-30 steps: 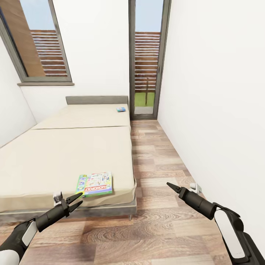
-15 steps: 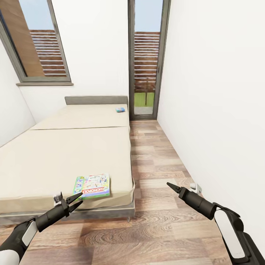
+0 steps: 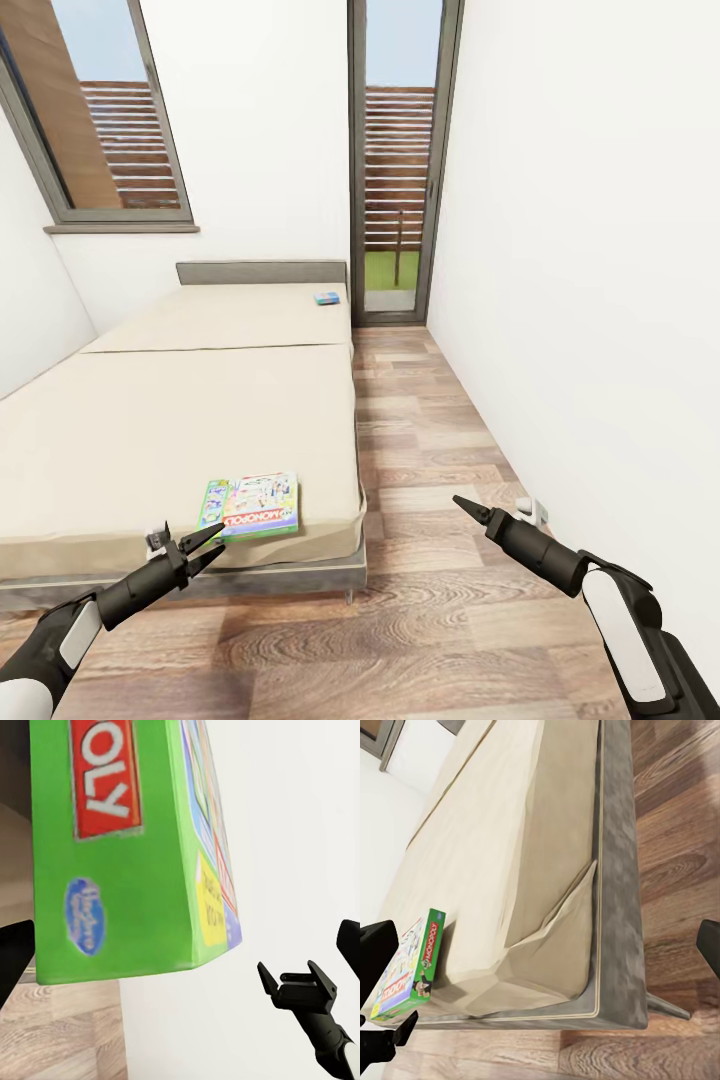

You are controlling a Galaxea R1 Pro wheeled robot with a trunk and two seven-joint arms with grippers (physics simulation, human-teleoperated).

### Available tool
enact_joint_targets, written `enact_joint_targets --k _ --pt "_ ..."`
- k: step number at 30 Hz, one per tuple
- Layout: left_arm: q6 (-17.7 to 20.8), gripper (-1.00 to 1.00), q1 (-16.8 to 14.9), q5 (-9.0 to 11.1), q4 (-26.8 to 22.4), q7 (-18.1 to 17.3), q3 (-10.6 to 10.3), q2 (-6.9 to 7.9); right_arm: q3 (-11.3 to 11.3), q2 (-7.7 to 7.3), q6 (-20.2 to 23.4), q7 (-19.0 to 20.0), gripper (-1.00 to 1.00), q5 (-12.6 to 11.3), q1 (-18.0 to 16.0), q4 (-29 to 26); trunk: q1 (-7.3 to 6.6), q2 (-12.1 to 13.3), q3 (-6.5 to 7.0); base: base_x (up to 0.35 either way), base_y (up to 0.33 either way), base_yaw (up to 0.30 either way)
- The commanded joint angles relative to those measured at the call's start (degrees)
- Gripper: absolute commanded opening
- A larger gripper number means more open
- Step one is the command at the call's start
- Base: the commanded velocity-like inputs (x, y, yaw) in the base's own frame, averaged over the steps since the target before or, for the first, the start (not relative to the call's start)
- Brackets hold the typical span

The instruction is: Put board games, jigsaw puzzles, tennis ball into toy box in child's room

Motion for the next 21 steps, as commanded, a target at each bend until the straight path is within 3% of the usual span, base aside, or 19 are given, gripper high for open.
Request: enact_joint_targets --k 1,21 --pt "0.55 1.0 -0.03 0.08 0.01 -0.14 0.07 0.0 -0.09 0.01 0.35 0.16 1.0 -0.05 -0.04 -0.01 -0.01 -0.02 -0.05 0.0 0.0 0.0" --pt "0.55 1.0 -0.03 0.08 0.01 -0.14 0.07 0.0 -0.09 0.01 0.35 0.14 1.0 -0.05 -0.04 0.07 -0.01 -0.02 -0.05 0.009 0.0 0.0"
